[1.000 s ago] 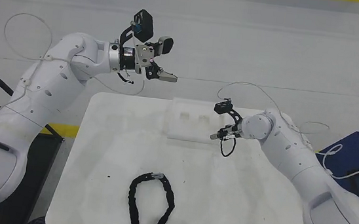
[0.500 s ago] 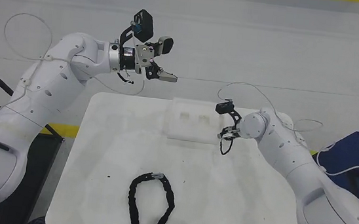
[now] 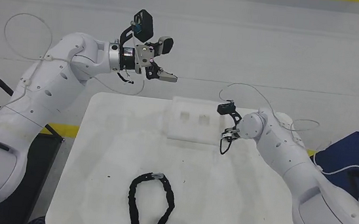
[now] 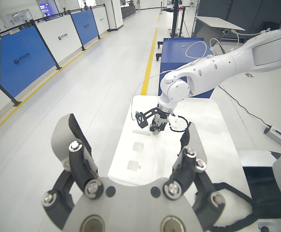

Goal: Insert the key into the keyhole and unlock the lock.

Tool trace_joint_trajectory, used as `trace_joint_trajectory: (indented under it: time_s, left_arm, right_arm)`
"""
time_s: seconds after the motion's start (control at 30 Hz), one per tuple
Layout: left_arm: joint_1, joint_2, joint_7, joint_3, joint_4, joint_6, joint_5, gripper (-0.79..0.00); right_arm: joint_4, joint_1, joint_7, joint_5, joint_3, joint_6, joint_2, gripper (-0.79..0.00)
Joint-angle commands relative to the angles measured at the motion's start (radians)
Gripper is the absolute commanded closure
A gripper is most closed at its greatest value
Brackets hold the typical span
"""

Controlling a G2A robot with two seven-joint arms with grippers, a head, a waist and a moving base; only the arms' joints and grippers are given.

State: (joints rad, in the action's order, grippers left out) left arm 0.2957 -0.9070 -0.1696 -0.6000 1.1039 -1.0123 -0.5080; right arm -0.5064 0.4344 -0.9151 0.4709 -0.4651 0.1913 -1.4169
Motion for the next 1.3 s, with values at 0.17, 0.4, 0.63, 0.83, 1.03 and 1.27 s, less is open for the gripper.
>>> trace_joint_trajectory:
  time_s: [0.17, 0.4, 0.63, 0.83, 1.03, 1.27]
  left_arm:
    - [0.0, 0.0, 0.0, 0.0, 0.0, 0.0, 0.0, -0.785]
    - [0.0, 0.0, 0.0, 0.0, 0.0, 0.0, 0.0, -0.785]
    - [0.0, 0.0, 0.0, 0.0, 0.0, 0.0, 0.0, -0.785]
    - [0.0, 0.0, 0.0, 0.0, 0.0, 0.0, 0.0, -0.785]
    - [0.0, 0.0, 0.0, 0.0, 0.0, 0.0, 0.0, -0.785]
    - [0.0, 0.0, 0.0, 0.0, 0.0, 0.0, 0.0, -0.785]
  right_arm:
    - [0.022, -0.007, 0.001, 0.021, -0.003, -0.022, -0.016, 0.0]
    - [0.002, -0.021, -0.026, 0.048, -0.009, -0.047, -0.024, 0.0]
    - [-0.066, -0.032, -0.084, 0.08, -0.024, -0.057, -0.014, 0.0]
    - [-0.169, -0.019, -0.12, 0.066, -0.083, -0.033, 0.024, 0.0]
    - [-0.343, 0.047, -0.157, 0.03, -0.196, 0.034, 0.097, 0.0]
    - [-0.543, 0.22, -0.229, -0.189, -0.42, 0.218, 0.196, 0.0]
